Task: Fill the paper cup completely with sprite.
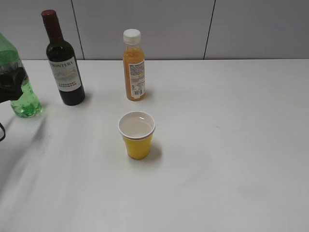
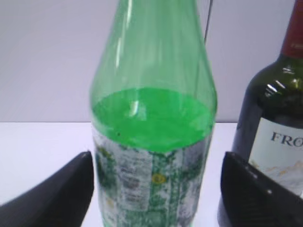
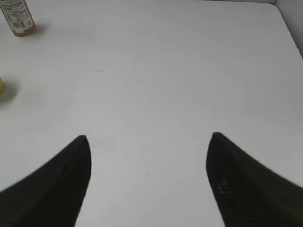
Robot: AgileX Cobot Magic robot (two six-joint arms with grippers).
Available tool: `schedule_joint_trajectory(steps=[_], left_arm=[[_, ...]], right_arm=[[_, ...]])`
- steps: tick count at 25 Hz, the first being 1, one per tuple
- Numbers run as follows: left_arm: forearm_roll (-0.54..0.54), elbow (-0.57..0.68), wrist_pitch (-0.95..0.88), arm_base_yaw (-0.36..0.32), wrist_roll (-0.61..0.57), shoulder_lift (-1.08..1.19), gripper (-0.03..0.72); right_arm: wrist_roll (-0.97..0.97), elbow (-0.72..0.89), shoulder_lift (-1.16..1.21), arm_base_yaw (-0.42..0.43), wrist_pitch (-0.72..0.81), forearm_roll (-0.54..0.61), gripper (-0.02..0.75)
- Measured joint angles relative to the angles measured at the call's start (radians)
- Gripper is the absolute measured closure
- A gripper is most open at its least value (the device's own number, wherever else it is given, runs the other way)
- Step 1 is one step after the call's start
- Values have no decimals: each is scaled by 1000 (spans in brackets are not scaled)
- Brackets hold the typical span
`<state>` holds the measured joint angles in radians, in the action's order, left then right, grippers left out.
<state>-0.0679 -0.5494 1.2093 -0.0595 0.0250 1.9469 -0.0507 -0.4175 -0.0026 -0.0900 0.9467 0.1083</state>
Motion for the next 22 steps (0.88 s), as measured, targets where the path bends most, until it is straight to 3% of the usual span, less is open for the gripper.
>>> schedule_joint_trajectory(steps=[11, 18, 22], left_arm=[[68, 176, -17, 0, -45, -240, 68], [91, 176, -300, 0, -66, -476, 78], [92, 127, -633, 0, -89, -623, 83]], right_arm=[[0, 0, 0, 0, 0, 0, 153], [0, 0, 0, 0, 0, 0, 153], [0, 0, 0, 0, 0, 0, 153]])
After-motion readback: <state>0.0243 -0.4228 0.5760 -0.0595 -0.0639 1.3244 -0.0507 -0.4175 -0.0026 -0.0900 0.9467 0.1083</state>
